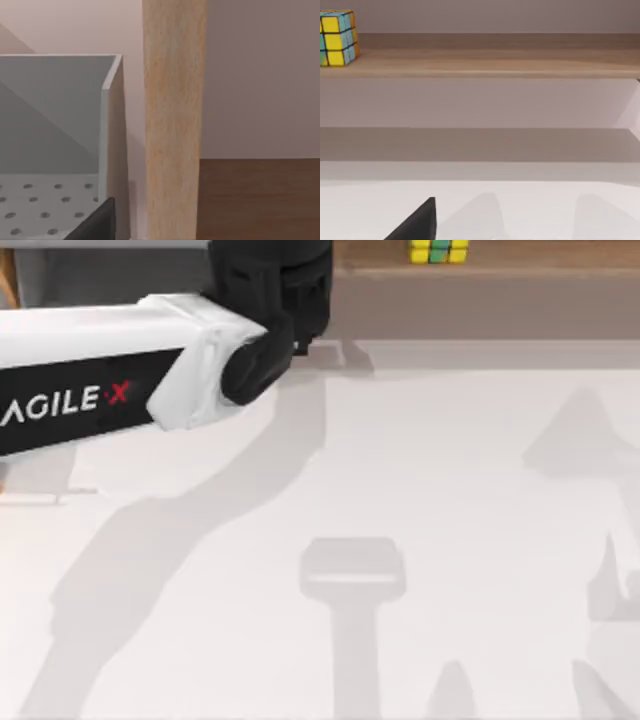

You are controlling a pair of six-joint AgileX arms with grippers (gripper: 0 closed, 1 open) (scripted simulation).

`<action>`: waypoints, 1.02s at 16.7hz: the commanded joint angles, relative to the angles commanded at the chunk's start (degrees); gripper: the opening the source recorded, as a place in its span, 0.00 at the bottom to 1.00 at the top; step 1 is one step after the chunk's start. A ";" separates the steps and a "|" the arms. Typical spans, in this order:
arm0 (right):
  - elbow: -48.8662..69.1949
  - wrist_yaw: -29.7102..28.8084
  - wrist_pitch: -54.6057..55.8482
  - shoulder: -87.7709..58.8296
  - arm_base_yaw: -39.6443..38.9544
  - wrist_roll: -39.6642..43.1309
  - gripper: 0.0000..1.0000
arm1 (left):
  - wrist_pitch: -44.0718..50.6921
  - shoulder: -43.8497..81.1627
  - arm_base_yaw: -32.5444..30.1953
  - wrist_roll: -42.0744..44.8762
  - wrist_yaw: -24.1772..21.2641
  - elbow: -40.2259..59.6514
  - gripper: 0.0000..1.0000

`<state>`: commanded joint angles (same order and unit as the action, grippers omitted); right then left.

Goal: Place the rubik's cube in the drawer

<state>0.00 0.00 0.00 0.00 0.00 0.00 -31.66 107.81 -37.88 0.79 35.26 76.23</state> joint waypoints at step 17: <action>0.00 0.00 0.00 0.00 0.00 0.00 1.00 | -9.90 33.79 -10.67 0.03 10.66 24.16 1.00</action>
<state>0.00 0.00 0.00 0.00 0.00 0.00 -41.56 141.60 -48.55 0.82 45.92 100.39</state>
